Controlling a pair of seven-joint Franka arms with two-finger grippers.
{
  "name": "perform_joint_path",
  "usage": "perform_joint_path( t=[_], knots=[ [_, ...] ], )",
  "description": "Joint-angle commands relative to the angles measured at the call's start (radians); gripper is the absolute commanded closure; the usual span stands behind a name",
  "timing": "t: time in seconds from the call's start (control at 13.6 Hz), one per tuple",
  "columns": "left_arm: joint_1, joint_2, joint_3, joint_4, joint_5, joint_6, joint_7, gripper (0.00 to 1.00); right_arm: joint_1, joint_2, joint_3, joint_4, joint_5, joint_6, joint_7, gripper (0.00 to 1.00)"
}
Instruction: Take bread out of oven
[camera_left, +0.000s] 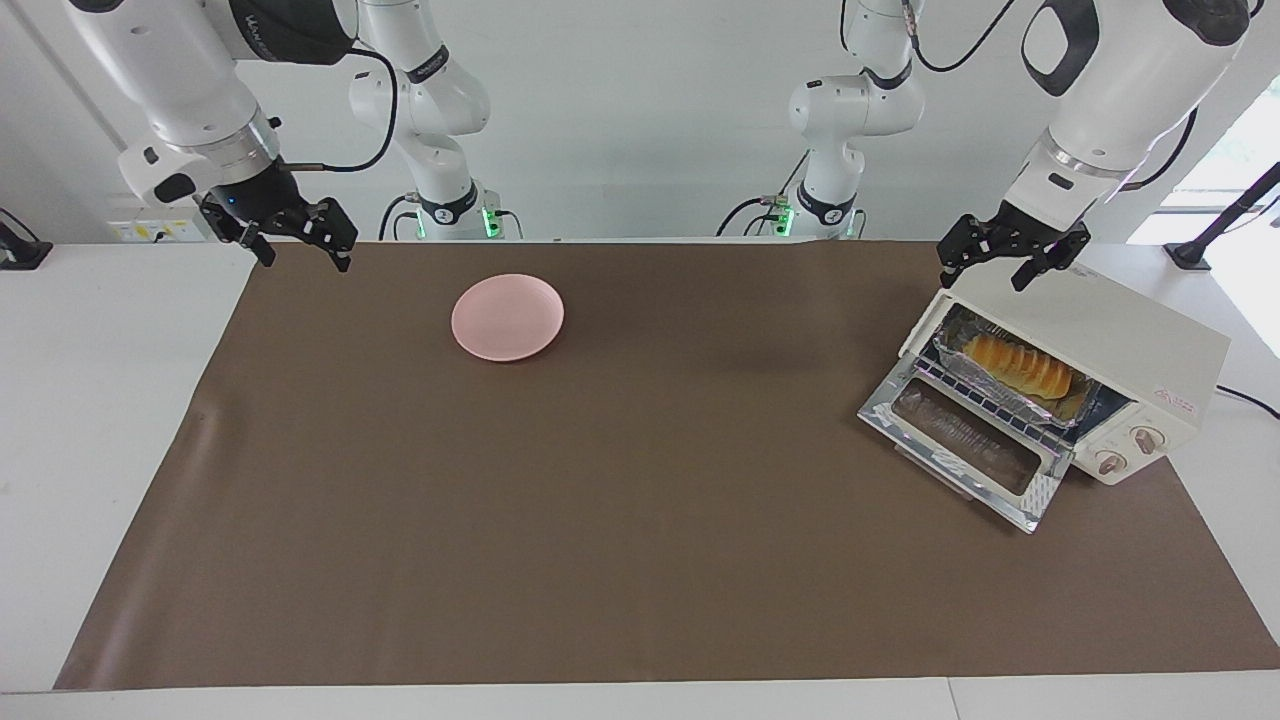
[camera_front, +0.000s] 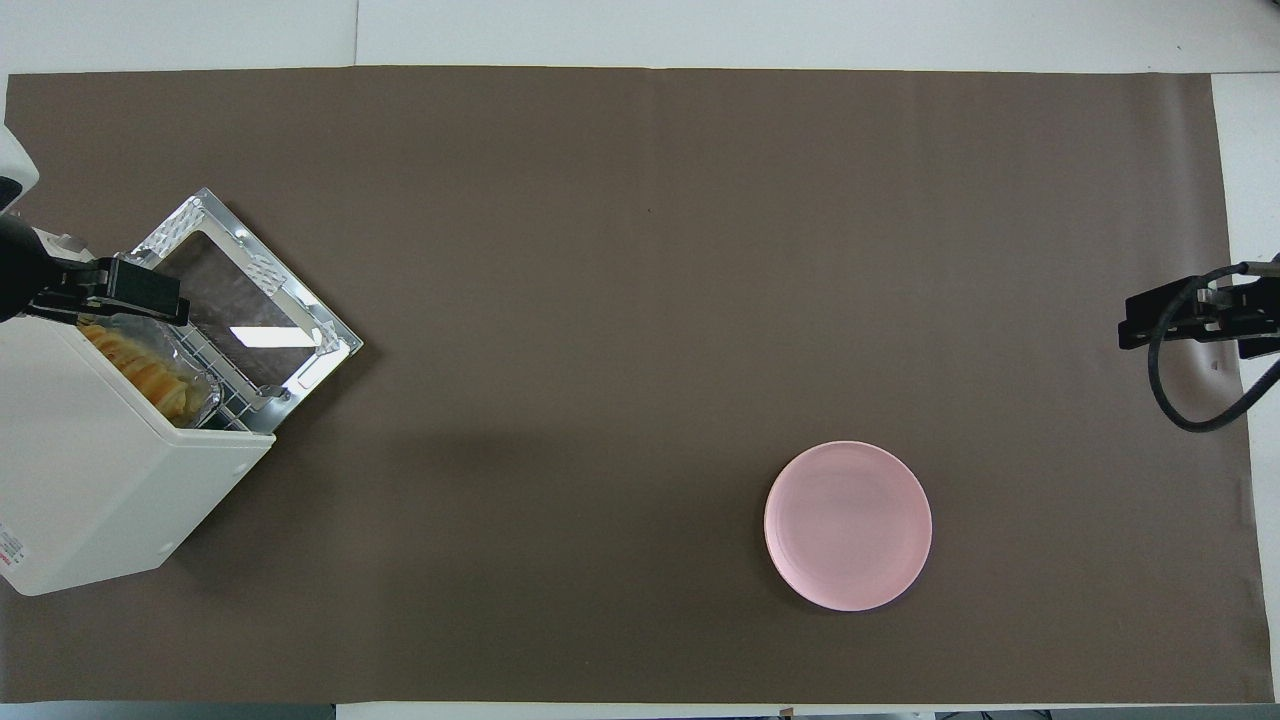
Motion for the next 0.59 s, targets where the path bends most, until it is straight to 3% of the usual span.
perform_joint_path(
  t=[0.0,0.51],
  knots=[
    [0.009,-0.007,-0.007,-0.010,-0.016,0.009,-0.005,0.00,-0.025,-0.022,0.009,-0.027,0.015,0.016,-0.020,0.00],
    [0.025,-0.025,0.010,-0.013,-0.016,-0.013,-0.027,0.00,-0.023,-0.022,0.009,-0.027,0.015,0.016,-0.020,0.00]
  ],
)
